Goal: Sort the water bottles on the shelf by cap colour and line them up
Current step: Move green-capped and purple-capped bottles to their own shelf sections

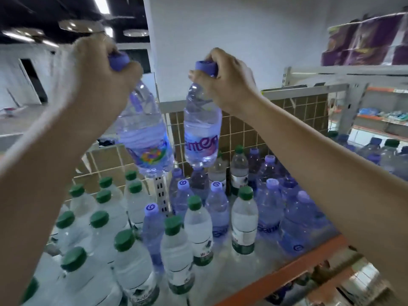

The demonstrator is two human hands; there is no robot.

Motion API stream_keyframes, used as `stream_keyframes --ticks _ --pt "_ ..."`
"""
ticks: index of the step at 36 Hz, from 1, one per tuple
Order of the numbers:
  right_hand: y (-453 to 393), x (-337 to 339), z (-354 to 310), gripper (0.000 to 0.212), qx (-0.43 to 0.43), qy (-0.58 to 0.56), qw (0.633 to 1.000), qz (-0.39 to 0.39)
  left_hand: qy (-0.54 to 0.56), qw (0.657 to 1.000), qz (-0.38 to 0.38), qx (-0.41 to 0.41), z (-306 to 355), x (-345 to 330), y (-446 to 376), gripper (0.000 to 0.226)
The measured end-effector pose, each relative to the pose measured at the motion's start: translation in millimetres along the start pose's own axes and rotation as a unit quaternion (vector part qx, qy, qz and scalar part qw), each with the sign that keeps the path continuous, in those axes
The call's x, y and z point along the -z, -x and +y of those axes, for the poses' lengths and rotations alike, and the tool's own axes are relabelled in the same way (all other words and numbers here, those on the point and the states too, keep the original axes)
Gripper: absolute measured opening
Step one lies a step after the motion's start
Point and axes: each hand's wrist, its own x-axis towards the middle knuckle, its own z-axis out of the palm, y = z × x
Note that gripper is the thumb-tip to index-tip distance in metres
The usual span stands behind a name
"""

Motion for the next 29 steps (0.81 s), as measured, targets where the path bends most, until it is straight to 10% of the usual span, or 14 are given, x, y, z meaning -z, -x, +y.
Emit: stream_keyframes --ticks 11,29 --pt "3.7 38.1 163.0 0.036 -0.024 0.049 0.992 -0.113 -0.036 0.992 -0.104 0.055 78.6 -149.7 24.0 0.027" --pt "31.6 13.5 264.4 0.029 -0.046 0.001 0.939 -0.342 -0.177 0.865 -0.449 0.135 87.3 -262.9 92.4 0.028"
